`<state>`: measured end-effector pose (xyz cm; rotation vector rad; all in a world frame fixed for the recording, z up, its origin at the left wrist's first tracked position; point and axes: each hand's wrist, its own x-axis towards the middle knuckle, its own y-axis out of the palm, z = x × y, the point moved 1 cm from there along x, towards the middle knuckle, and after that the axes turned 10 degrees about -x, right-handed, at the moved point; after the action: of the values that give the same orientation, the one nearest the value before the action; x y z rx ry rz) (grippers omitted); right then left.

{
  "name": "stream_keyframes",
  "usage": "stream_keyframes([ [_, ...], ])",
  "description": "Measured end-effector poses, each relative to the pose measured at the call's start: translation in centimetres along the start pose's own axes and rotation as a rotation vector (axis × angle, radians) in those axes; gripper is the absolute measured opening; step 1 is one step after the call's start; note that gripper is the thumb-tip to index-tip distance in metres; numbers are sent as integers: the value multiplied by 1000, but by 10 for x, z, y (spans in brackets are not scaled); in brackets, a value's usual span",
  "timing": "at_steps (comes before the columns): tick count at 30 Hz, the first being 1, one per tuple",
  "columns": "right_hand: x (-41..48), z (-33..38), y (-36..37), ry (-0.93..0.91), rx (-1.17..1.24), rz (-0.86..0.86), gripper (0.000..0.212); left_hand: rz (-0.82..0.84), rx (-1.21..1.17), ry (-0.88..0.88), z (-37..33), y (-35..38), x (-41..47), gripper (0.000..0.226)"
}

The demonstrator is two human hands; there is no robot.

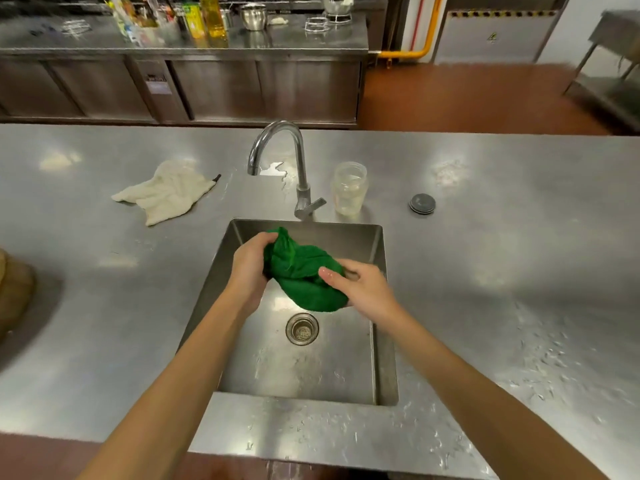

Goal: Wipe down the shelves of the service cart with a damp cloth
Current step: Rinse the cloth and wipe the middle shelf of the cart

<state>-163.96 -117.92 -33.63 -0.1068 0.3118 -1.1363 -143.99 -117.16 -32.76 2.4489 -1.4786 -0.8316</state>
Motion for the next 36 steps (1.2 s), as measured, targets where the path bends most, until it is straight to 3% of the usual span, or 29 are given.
stream_keyframes([
  [3,-19,-3,-13,43,-41,-142,35,4,101,13,7,5,-8,13],
  [5,-32,-4,-23,65,-92,-227,48,62,143,13,18,11,-15,14],
  [8,-55,3,-38,84,-82,-293,68,213,167,-15,35,28,-30,36],
  [11,-78,5,-60,99,17,-367,51,370,207,-46,48,52,-50,62],
  [13,-93,2,-80,105,80,-417,43,484,287,-44,56,70,-62,66],
  [18,-142,-10,-128,129,241,-607,82,800,534,1,79,130,-99,54],
  [25,-239,-31,-195,118,255,-804,64,1120,782,87,132,222,-170,52],
  [31,-336,-65,-257,128,252,-912,76,1338,653,218,197,298,-258,31],
  [36,-427,-90,-313,152,172,-968,52,1455,678,285,257,357,-323,23],
])
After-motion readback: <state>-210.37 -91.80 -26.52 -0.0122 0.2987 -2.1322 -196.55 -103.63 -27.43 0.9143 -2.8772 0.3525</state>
